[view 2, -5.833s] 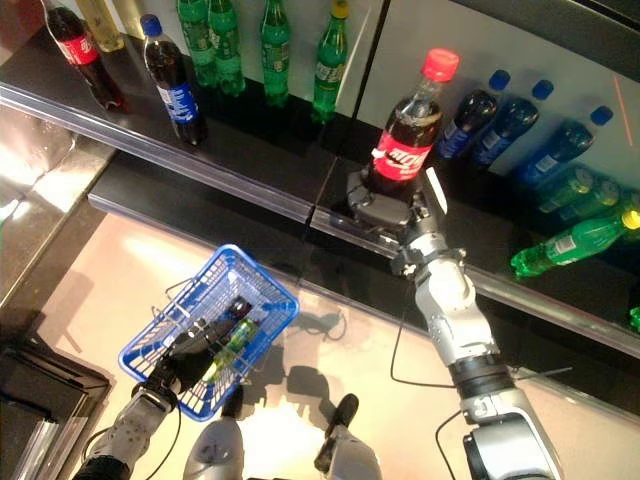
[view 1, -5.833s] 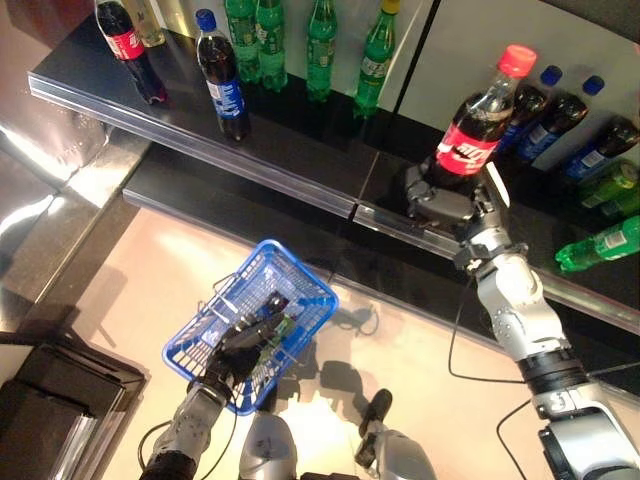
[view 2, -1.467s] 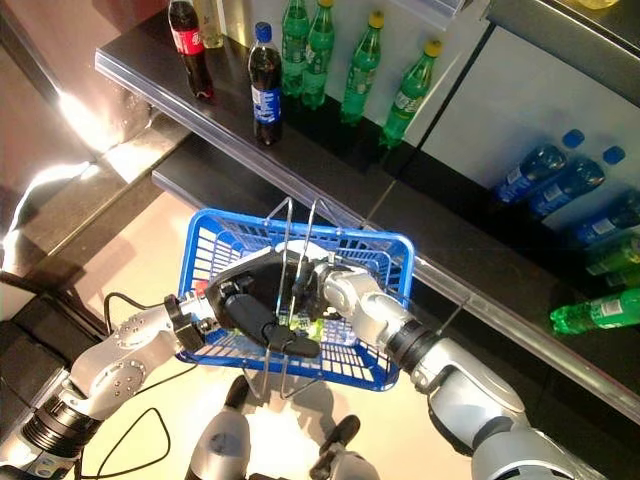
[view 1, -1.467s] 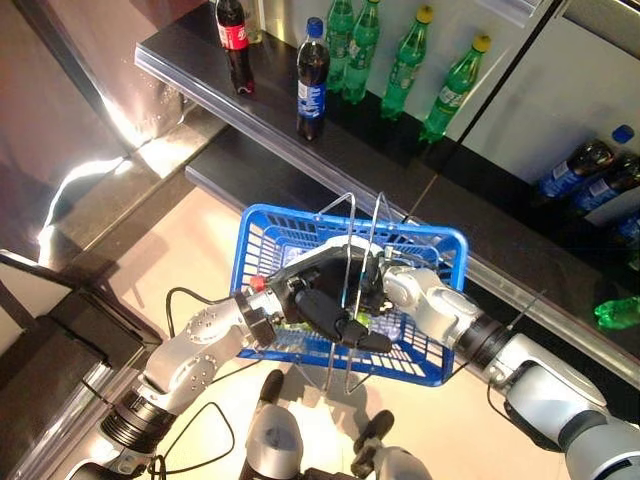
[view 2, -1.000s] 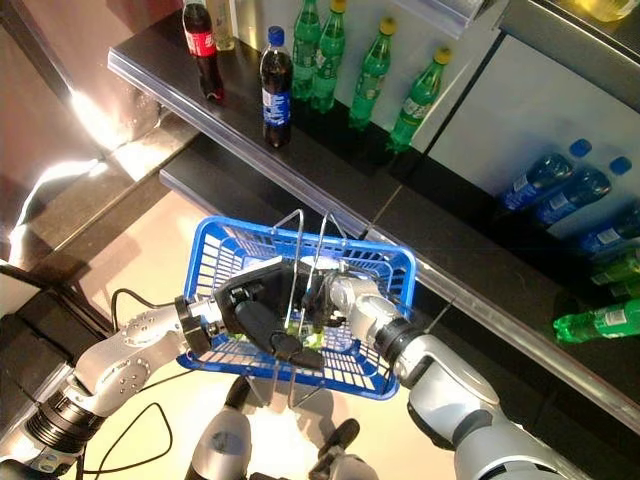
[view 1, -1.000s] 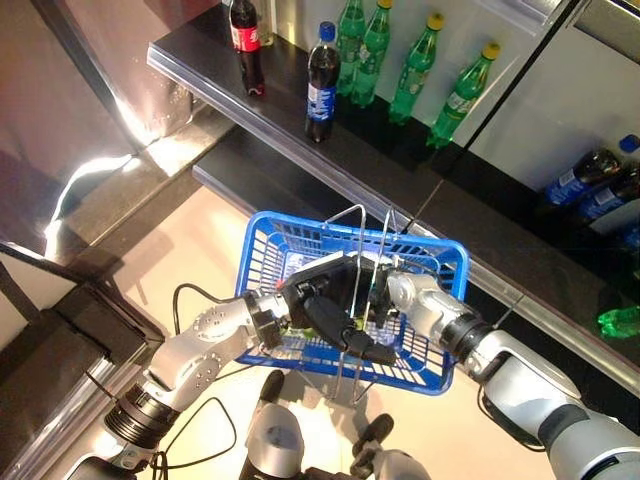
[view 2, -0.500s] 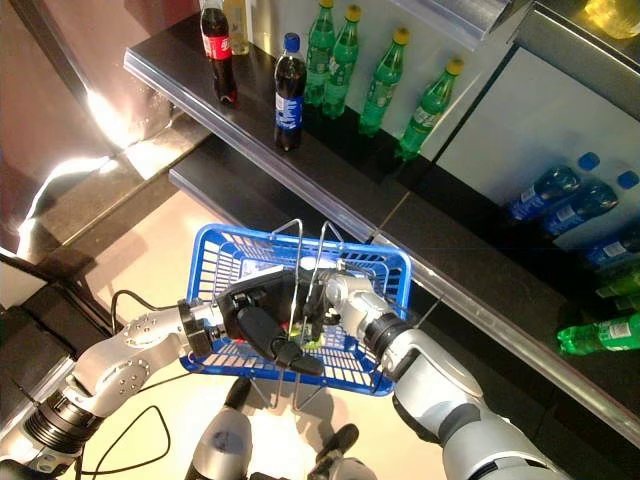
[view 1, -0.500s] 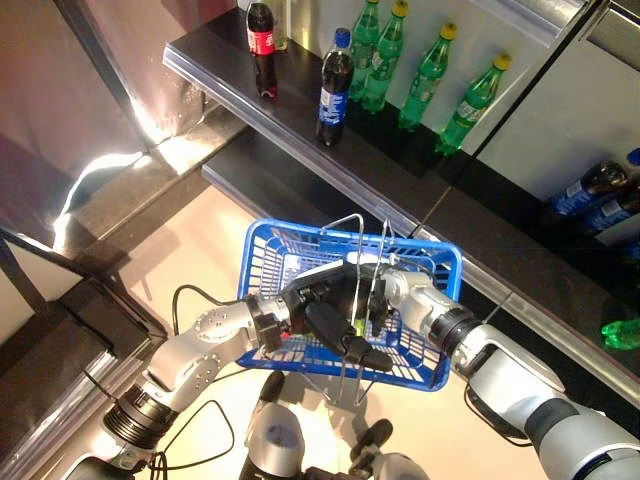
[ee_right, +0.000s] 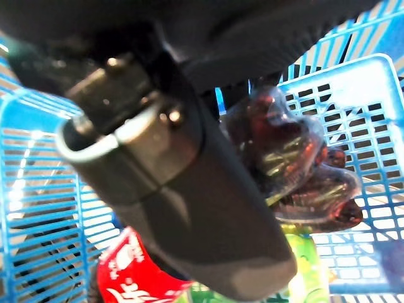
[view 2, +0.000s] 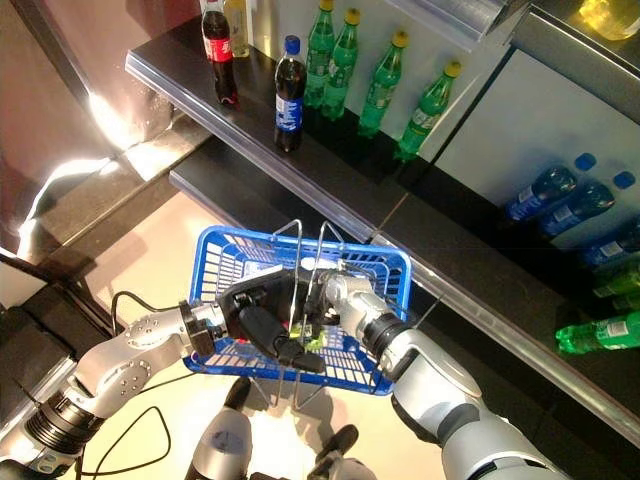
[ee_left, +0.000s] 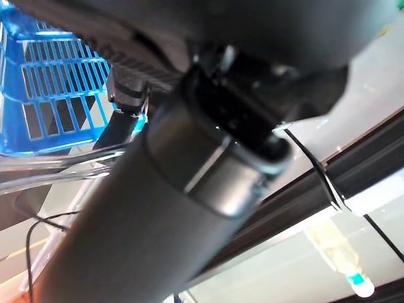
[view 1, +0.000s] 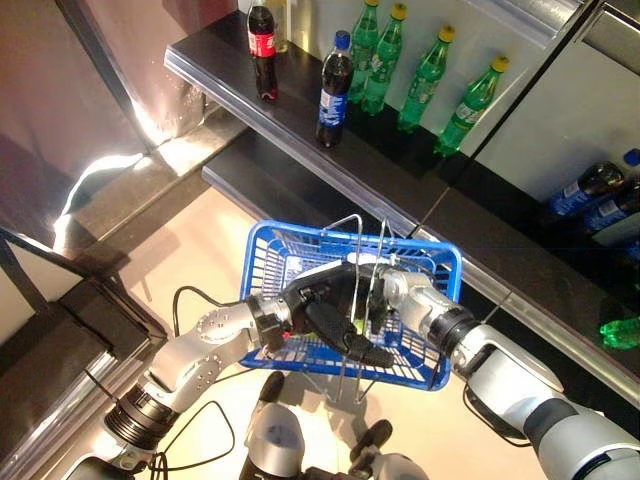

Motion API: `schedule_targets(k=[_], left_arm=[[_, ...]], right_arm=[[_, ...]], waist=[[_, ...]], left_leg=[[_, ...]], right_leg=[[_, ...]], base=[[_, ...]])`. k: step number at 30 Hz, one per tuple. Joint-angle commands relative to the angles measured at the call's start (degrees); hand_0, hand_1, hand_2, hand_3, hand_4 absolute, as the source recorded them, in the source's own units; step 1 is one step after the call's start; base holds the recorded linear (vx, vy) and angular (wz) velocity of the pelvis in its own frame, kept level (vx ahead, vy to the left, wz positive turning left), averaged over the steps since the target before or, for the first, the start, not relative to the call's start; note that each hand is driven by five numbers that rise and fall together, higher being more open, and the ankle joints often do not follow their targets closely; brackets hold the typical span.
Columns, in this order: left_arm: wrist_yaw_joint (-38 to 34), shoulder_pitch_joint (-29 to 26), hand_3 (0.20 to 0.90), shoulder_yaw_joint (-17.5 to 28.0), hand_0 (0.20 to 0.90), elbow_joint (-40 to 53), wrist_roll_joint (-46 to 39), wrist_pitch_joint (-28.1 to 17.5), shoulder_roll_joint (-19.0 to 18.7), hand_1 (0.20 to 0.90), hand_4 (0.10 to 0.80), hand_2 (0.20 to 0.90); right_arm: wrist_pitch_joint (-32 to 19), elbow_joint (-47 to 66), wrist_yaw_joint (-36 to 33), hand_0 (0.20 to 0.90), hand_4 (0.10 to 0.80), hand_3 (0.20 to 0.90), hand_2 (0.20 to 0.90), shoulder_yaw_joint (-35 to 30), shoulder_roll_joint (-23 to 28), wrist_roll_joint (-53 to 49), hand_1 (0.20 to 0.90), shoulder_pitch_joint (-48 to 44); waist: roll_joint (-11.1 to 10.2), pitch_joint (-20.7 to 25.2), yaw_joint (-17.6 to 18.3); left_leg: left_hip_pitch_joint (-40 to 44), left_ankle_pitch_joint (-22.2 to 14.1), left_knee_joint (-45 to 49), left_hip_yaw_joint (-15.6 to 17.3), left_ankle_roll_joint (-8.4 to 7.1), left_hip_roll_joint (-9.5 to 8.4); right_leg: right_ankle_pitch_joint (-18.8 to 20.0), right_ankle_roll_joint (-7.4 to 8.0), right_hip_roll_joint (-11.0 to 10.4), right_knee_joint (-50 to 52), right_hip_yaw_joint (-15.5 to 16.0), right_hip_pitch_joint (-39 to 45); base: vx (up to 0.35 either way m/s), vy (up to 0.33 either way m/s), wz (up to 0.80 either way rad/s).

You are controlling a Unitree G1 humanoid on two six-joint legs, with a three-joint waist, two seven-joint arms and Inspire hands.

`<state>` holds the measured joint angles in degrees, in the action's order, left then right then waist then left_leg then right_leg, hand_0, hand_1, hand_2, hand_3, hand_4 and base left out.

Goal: Pick up the drink and place into the basket.

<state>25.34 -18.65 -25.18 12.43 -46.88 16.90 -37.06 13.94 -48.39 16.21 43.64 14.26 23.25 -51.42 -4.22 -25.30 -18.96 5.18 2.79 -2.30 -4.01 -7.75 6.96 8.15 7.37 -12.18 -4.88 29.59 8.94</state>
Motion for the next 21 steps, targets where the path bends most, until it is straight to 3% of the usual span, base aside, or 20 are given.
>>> schedule_targets(k=[1, 12, 21], left_arm=[[6.19, -7.92, 0.2, 2.12, 0.3, 16.48, -10.77, -18.82, 17.19, 0.3, 0.1, 0.3], [-1.51, -4.12, 0.2, 7.43, 0.3, 12.09, -11.64, -20.92, 17.27, 0.3, 0.1, 0.3], [-7.83, -0.67, 0.2, 11.97, 0.3, 9.41, -13.97, -24.14, 18.22, 0.3, 0.1, 0.3]], right_arm=[[0.75, 0.03, -0.85, 0.9, 0.8, 0.9, 0.9, 2.75, -1.17, -0.89, 0.9, 2.16], [3.36, 15.07, -3.2, 0.9, 0.8, 0.9, 0.9, -1.04, 2.71, -1.95, 0.9, 7.24], [0.51, 27.8, -4.99, 0.9, 0.8, 0.9, 0.9, -5.96, 7.27, -0.85, 0.9, 13.47]], waist=[[-0.23, 23.62, 0.56], [0.14, 22.87, 3.42], [0.55, 22.67, 6.65]], left_leg=[[-4.33, 2.03, -2.7, 1.4, 2.61, -3.48], [-3.44, 1.43, -2.7, 3.52, 2.79, -3.07], [-2.65, 0.84, -2.7, 5.71, 2.9, -2.47]], right_leg=[[-5.21, 2.3, -0.53, 0.53, 0.44, 5.15], [-4.84, 2.38, -0.78, 0.39, -1.72, 4.34], [-4.63, 2.48, -0.7, 0.1, -4.1, 3.18]], base=[[0.0, 0.0, 0.0], [-0.016, 0.01, -0.06], [-0.023, 0.024, -0.13]])
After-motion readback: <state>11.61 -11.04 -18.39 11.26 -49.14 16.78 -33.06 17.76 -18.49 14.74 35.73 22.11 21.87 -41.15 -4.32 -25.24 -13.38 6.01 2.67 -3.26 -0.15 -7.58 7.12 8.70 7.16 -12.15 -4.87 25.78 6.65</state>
